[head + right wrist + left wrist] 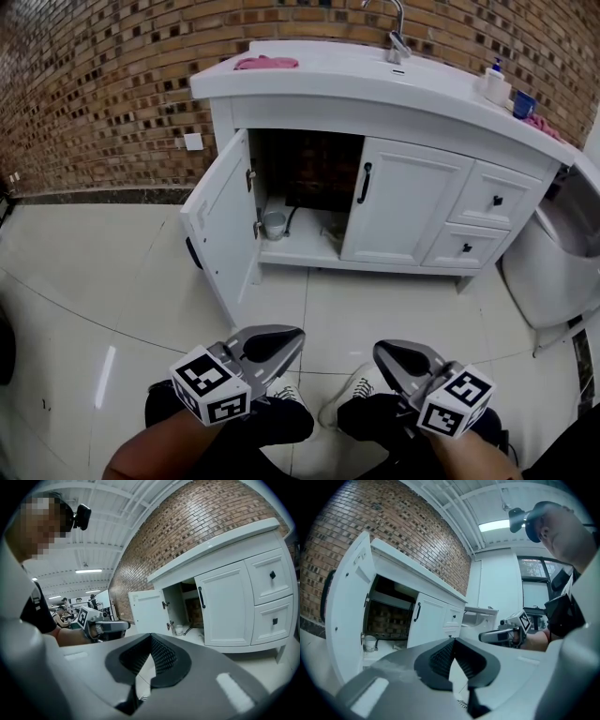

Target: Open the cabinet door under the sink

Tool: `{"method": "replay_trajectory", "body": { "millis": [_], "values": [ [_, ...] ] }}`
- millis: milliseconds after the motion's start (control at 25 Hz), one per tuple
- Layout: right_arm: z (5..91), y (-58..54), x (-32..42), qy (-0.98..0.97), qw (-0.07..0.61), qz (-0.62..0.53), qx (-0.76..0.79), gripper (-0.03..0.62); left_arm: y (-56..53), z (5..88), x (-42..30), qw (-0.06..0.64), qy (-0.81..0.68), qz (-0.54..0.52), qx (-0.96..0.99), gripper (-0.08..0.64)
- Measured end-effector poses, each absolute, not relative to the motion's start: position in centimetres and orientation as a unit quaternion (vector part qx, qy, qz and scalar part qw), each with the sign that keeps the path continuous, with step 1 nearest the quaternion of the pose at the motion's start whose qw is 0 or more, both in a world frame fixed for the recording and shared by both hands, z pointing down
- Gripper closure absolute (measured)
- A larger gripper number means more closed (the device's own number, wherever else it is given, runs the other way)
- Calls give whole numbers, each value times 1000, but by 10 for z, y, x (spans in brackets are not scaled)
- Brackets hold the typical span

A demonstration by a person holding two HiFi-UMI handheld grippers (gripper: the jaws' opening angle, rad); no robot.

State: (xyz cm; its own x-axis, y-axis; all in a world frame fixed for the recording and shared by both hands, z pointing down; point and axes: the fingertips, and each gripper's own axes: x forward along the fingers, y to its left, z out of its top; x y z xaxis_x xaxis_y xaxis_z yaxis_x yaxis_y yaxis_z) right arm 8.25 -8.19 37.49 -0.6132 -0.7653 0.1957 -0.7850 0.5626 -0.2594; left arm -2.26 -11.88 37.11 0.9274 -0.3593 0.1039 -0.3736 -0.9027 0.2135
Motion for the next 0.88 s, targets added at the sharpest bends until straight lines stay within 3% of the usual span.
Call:
{"method": "replay_trajectory", "body": {
  "millis": [880],
  "values": [
    [379, -83, 81, -885, 48, 154, 437, 589, -119, 371, -24, 112, -191, 33, 975, 552]
  ]
}}
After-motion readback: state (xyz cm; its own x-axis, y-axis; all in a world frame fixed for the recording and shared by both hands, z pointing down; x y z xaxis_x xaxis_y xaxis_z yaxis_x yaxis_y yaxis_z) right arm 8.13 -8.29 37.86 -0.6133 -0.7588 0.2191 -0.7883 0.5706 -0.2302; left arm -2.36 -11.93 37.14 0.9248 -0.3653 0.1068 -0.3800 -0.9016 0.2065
